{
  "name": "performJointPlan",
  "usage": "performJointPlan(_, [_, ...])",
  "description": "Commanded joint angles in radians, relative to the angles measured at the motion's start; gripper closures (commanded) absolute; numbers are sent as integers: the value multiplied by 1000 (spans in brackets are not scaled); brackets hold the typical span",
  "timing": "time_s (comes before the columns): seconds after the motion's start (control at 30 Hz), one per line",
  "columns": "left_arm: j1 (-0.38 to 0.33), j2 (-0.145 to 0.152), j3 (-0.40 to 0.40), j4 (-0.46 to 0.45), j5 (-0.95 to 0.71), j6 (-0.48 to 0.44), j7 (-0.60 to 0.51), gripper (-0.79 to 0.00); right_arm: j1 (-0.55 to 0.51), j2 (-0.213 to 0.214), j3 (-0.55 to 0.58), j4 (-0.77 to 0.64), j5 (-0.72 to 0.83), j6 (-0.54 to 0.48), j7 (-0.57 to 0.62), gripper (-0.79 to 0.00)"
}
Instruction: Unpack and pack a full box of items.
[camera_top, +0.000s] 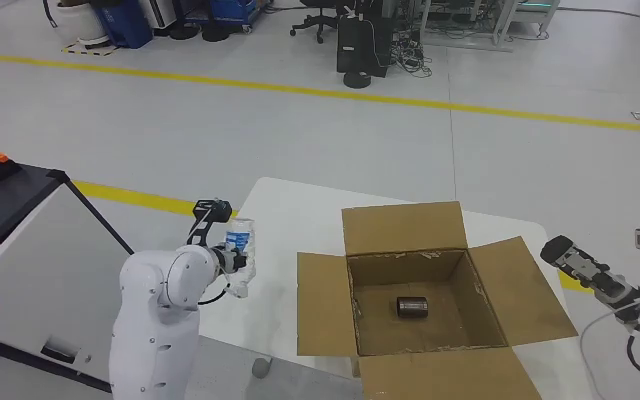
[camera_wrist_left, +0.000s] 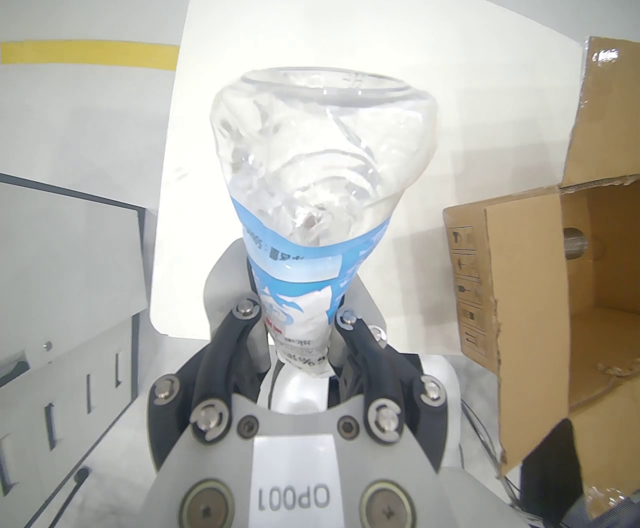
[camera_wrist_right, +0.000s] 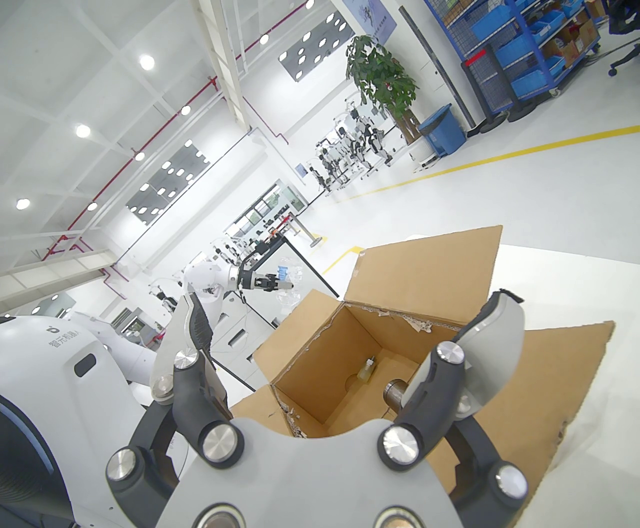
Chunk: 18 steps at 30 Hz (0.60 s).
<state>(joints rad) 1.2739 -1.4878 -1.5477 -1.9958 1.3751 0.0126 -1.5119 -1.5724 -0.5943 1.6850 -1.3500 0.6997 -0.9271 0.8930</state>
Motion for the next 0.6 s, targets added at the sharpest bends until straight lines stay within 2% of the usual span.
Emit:
performJointPlan(0.0, [-4, 1, 27, -40, 3, 5, -24, 0, 0, 0, 0, 0, 0, 0, 0, -785])
performJointPlan(0.23, [7, 6, 182, -154, 29, -26, -24, 0, 0, 0, 0, 0, 0, 0, 0, -785])
performJointPlan(0.4, [-28, 12, 286, -102, -22, -3, -24, 0, 0, 0, 0, 0, 0, 0, 0, -785])
performJointPlan(0.57, [-114, 25, 380, -58, -75, 64, -24, 0, 0, 0, 0, 0, 0, 0, 0, -785])
